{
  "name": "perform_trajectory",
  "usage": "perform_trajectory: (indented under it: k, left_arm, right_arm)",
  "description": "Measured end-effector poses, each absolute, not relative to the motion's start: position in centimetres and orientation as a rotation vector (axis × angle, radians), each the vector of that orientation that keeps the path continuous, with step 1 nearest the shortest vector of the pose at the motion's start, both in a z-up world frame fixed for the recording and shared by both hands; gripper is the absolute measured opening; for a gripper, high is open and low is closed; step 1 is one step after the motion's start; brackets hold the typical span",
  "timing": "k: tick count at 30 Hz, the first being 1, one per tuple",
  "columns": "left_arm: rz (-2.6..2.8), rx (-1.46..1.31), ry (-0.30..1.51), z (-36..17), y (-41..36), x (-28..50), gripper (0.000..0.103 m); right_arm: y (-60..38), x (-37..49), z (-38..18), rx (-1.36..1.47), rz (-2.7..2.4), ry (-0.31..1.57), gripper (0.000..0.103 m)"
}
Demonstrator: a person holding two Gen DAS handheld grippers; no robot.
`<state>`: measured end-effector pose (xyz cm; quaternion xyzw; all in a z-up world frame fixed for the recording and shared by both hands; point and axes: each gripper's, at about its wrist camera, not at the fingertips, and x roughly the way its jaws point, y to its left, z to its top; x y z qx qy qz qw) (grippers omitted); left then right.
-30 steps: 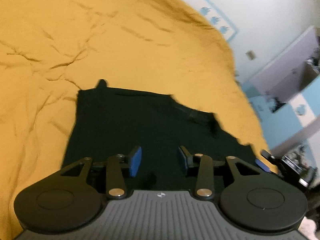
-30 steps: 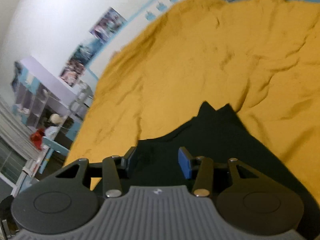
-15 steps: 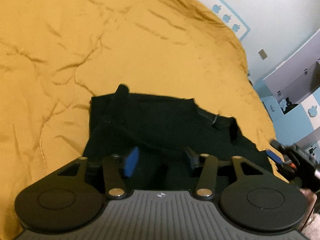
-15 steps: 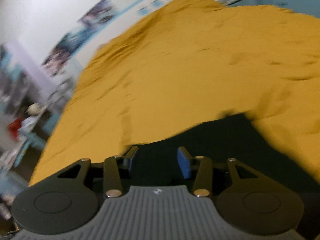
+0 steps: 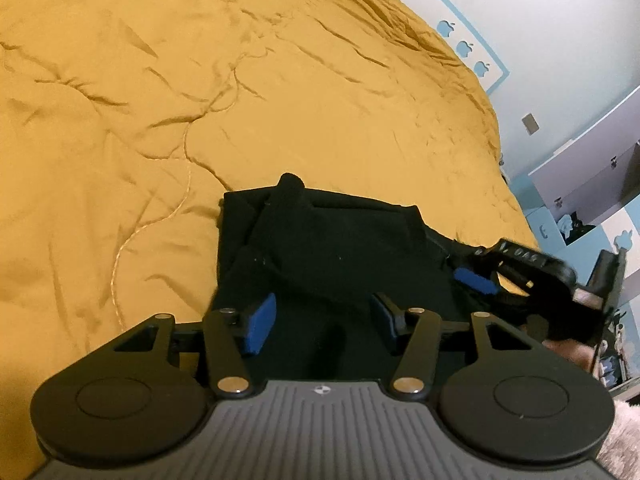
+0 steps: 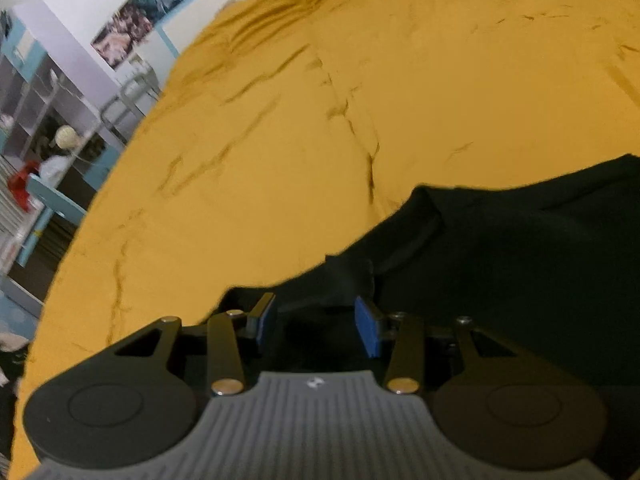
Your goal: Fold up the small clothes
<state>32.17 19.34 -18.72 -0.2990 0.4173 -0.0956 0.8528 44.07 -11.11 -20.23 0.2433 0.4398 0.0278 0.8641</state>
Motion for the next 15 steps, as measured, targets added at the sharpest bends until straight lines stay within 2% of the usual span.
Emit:
perform_trajectory:
  k: [9, 15]
  left_arm:
    - [-0.153, -0.704, 0.870, -18.3, 19.9, 31.4, 0.061]
    - [-0.166, -0.683, 0.841, -15.5, 19.5, 29.4, 0.062]
  right_arm:
    - [-10.6, 39.4, -19.1, 0.402, 0.089, 0.891, 0.045]
    - [-10.2, 32.7, -16.7, 0.329, 0.109, 0.905, 0.047]
